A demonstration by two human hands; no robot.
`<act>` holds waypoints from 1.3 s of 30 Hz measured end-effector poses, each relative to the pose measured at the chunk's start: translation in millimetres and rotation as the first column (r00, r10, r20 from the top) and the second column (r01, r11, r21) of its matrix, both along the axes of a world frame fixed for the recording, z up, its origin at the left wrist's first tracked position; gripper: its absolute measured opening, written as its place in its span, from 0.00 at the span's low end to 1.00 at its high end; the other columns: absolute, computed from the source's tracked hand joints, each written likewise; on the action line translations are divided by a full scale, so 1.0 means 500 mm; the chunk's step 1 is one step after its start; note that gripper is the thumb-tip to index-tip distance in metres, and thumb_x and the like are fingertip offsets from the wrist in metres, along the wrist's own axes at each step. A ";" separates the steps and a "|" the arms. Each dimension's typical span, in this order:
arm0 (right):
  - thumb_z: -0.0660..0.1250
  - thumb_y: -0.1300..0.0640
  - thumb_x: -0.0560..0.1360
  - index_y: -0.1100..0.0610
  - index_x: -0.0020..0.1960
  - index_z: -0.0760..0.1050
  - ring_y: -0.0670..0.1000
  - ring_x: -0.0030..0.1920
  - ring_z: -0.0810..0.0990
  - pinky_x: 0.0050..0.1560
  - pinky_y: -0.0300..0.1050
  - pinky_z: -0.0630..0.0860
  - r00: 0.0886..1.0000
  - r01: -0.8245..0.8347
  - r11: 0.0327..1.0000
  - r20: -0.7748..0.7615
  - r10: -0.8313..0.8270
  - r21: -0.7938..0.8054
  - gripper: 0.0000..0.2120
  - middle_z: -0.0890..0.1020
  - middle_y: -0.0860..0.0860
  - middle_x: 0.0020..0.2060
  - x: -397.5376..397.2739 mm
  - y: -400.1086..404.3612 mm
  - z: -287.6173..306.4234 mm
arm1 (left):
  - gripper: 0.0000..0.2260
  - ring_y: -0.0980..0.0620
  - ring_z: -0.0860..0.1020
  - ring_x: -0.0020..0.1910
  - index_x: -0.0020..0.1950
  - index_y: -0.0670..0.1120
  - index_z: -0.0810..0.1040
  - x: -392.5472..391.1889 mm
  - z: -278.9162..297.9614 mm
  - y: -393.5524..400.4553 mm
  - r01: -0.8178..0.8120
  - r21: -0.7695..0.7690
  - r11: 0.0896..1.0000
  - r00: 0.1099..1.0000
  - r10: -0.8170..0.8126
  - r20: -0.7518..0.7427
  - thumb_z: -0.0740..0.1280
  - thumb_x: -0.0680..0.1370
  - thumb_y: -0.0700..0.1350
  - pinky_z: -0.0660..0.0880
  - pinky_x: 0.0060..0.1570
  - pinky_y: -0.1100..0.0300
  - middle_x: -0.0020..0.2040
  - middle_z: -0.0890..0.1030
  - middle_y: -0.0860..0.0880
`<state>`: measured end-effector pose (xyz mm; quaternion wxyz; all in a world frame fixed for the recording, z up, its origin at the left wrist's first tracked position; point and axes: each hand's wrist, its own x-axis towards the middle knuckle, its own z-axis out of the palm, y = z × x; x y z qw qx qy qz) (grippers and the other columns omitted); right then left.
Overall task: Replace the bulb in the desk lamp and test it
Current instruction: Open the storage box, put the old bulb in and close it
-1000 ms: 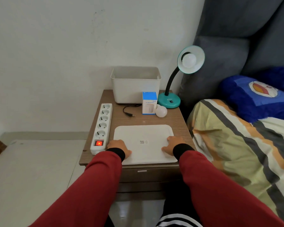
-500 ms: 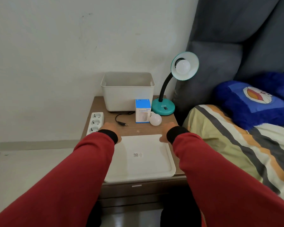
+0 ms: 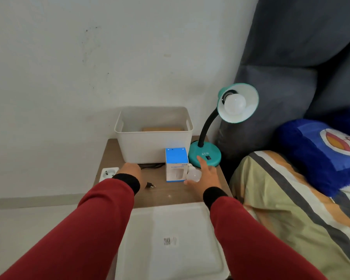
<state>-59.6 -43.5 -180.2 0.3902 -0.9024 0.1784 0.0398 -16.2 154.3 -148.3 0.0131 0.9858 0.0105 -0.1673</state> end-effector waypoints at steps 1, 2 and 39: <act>0.74 0.54 0.69 0.47 0.75 0.53 0.57 0.69 0.67 0.70 0.49 0.64 1.000 0.026 0.999 -0.009 -0.026 0.028 0.43 0.60 0.57 0.71 0.008 0.001 -0.010 | 0.14 0.46 0.78 0.58 0.59 0.39 0.76 0.010 -0.004 0.002 0.005 0.005 1.000 1.000 -0.005 -0.002 0.64 0.78 0.47 0.75 0.51 0.60 0.59 0.78 0.43; 0.74 0.54 0.68 0.47 0.75 0.53 0.57 0.69 0.66 0.70 0.49 0.64 0.999 0.048 0.998 -0.023 -0.047 0.047 0.43 0.60 0.57 0.71 0.017 0.003 -0.019 | 0.14 0.47 0.77 0.58 0.60 0.39 0.76 0.018 -0.006 0.004 0.010 0.011 1.000 1.000 -0.010 -0.006 0.64 0.78 0.47 0.75 0.52 0.60 0.59 0.78 0.43; 0.68 0.44 0.72 0.52 0.72 0.64 0.53 0.68 0.70 0.67 0.41 0.64 0.984 -0.132 0.981 0.102 0.147 -0.139 0.32 0.72 0.53 0.69 0.283 0.055 0.287 | 0.14 0.45 0.79 0.58 0.61 0.40 0.76 0.247 0.273 -0.010 0.012 -0.096 0.995 0.984 0.005 0.177 0.63 0.78 0.42 0.76 0.54 0.59 0.60 0.79 0.43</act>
